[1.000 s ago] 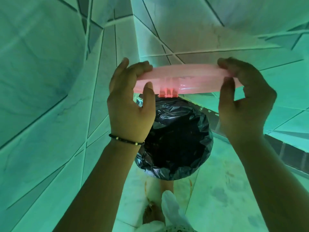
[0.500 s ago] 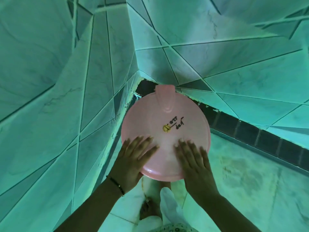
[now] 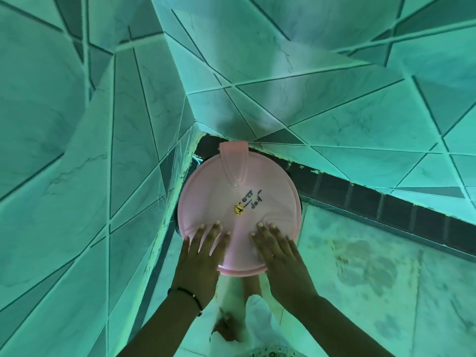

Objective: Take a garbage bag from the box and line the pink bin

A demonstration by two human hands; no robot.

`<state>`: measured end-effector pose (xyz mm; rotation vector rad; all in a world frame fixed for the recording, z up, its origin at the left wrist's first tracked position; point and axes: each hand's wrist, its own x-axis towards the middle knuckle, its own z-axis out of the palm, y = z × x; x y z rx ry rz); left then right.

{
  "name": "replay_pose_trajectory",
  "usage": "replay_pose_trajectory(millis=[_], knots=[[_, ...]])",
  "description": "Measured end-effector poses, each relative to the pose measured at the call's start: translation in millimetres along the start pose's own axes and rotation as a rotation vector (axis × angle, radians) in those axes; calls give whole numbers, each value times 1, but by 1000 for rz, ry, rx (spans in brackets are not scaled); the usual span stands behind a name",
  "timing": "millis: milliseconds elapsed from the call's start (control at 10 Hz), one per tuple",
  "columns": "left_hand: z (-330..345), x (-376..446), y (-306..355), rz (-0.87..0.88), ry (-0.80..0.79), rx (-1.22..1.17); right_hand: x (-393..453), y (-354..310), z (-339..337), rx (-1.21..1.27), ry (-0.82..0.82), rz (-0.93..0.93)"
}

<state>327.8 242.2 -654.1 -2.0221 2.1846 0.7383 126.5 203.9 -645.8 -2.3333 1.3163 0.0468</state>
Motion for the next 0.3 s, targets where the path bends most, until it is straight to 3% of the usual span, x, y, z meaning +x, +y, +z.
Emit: replay_pose_trajectory(millis=[100,200,300], knots=[[-15,-11,12,-95,42,-69,1,-19,-25,173,-131,193],[-37,-29,29,-116,202,-305,-14,-36,-61,358,-106,415],[-81,-70,57,-247,239,-635,-57,-61,-103,520,60,498]])
